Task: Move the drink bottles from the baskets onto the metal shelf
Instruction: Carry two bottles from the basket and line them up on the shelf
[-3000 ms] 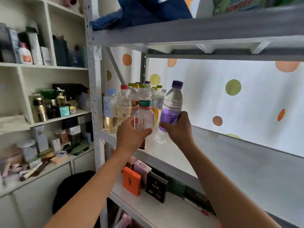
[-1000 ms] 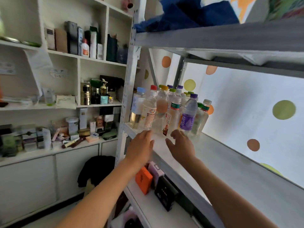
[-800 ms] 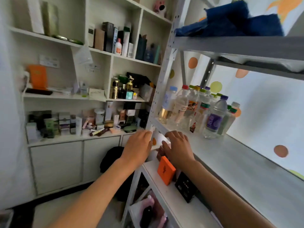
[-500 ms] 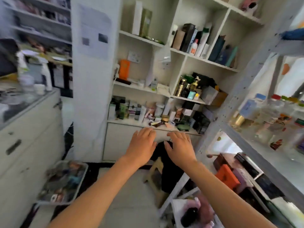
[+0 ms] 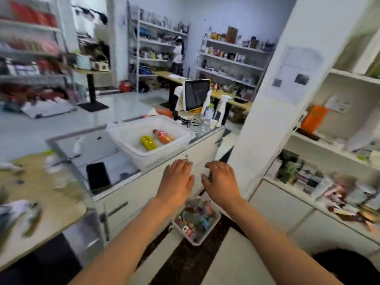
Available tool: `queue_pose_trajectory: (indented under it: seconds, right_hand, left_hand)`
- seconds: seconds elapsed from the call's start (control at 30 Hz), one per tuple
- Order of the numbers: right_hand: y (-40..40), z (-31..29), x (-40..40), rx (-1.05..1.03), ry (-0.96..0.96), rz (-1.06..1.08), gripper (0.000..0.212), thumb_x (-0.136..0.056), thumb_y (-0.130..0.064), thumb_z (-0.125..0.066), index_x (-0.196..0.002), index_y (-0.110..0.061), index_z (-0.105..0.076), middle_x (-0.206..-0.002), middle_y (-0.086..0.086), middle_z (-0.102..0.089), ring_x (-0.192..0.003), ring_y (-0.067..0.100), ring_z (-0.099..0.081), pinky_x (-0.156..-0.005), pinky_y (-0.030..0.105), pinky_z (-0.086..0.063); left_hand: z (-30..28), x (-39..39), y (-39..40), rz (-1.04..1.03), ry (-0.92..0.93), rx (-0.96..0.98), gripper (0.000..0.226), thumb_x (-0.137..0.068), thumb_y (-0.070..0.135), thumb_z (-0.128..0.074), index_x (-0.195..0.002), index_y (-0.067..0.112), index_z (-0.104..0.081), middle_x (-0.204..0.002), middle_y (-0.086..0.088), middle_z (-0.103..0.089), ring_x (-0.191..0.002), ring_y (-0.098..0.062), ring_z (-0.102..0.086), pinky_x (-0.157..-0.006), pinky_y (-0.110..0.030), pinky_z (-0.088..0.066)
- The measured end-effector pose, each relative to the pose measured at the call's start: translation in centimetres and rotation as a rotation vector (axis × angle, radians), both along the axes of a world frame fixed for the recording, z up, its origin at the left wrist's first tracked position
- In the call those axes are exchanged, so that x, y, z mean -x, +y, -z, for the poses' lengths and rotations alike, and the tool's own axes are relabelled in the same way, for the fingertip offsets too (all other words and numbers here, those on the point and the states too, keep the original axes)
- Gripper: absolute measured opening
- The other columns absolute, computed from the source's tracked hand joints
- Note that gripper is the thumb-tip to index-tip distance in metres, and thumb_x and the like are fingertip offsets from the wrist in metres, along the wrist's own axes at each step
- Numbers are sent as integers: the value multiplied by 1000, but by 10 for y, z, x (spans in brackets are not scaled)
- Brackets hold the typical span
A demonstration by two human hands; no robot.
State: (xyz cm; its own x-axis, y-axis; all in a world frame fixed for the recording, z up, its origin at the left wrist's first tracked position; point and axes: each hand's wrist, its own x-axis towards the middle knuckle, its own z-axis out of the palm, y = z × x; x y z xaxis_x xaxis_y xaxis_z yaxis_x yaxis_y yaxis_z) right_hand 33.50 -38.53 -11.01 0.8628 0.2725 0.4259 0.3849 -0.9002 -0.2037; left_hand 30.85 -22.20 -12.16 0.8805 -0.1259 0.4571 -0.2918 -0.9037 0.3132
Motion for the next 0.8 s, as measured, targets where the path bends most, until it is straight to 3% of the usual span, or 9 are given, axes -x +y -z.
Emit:
queue_pose_trajectory:
  seconds: [0.17, 0.43, 0.8]
  right_hand:
    - [69, 6, -19, -58, 12, -162, 36, -88, -31, -60, -117, -10, -65, -117, 9, -67, -117, 31, -56, -105, 44, -38]
    - [113, 21, -95, -116, 56, -267, 32, -87, -28, -64, -115, -11, -65, -113, 10, -68, -110, 33, -60, -101, 43, -41]
    - [101, 54, -252, -159, 109, -304, 35, -84, -24, -65, -116, -10, -66, -111, 11, -68, -106, 35, -61, -96, 44, -46]
  left_hand:
    - [-3, 6, 58, -178, 27, 12, 41, -94, 26, -54, -130, 7, -54, -133, -13, -55, -123, -30, -49, -101, -43, -42]
    - [-3, -28, 99, -286, 89, 9, 45, -97, 29, -50, -137, 8, -47, -140, -9, -50, -129, -27, -43, -107, -39, -36]
    - [11, -186, 89, -447, 269, 112, 46, -99, 35, -45, -141, 17, -41, -139, -5, -49, -122, -24, -47, -98, -35, -42]
